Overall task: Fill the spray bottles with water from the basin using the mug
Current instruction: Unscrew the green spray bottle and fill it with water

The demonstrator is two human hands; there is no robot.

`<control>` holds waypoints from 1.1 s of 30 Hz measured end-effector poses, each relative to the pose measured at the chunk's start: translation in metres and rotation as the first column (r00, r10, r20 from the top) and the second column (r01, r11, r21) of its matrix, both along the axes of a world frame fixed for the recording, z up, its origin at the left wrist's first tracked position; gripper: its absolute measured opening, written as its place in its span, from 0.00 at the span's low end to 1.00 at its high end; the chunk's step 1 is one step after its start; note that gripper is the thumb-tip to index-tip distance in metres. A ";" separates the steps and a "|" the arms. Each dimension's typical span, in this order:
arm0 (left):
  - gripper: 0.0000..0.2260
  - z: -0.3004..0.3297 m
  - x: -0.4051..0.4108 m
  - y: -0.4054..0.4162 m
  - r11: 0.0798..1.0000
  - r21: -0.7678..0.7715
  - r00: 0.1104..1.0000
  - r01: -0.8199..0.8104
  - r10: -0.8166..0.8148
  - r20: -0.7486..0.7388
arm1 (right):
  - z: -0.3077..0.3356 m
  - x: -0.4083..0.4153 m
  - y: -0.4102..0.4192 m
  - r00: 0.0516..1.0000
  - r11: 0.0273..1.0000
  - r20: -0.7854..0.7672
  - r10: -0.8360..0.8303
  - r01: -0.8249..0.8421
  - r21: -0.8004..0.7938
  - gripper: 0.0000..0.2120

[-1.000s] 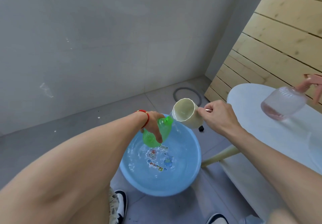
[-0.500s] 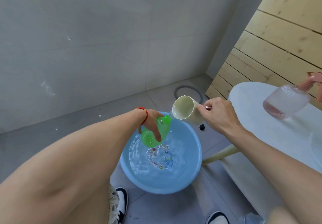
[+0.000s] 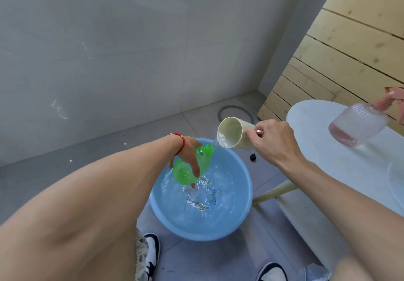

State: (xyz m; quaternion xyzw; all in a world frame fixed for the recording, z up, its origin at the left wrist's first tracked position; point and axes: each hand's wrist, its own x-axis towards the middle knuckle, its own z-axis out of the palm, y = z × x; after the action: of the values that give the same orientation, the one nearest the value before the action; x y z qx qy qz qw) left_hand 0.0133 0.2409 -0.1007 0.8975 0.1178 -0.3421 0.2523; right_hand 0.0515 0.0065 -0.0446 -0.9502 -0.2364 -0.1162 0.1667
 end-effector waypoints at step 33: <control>0.52 0.001 -0.001 -0.003 0.994 -0.095 0.998 -0.062 0.059 -0.032 | -0.011 0.007 0.002 0.950 0.986 0.295 0.100 -0.055 -0.157 0.18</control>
State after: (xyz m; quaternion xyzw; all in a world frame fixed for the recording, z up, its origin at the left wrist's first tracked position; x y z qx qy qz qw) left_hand 0.0126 0.2374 -0.1000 0.8753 0.1318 -0.3525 0.3037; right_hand 0.0583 0.0086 -0.0556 -0.9209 -0.3041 -0.2358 0.0627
